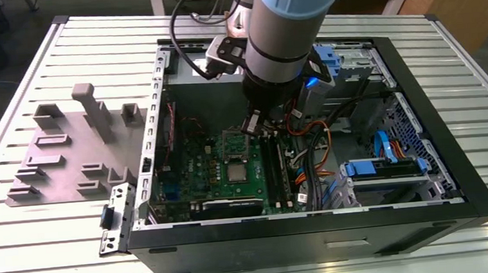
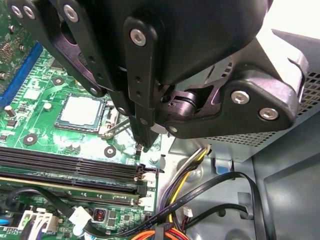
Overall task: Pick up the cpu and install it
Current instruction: 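Close the cpu cover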
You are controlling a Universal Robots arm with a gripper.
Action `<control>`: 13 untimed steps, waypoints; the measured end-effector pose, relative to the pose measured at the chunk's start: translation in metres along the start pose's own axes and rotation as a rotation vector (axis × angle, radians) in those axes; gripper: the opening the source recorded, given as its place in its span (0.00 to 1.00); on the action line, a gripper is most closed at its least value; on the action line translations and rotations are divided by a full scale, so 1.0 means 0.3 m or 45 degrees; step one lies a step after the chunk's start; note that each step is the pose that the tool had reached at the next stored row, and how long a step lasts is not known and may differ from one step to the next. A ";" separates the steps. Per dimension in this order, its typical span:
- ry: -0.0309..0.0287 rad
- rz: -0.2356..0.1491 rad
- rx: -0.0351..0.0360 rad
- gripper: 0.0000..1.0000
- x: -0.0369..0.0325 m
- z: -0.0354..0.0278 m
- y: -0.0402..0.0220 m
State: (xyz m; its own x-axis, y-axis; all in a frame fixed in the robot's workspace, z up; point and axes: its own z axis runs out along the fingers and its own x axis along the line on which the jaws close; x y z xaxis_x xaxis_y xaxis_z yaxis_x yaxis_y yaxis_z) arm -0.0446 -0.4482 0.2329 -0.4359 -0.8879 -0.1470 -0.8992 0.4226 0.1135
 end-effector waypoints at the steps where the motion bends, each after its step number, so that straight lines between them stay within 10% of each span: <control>1: 0.0009 0.000 0.0004 0.11 0.000 -0.001 0.000; 13: 0.0172 0.001 0.0083 0.11 0.004 -0.010 0.002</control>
State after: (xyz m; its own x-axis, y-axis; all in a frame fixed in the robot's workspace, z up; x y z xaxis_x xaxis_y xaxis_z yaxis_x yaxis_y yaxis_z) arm -0.0454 -0.4496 0.2358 -0.4359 -0.8900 -0.1336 -0.8992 0.4242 0.1072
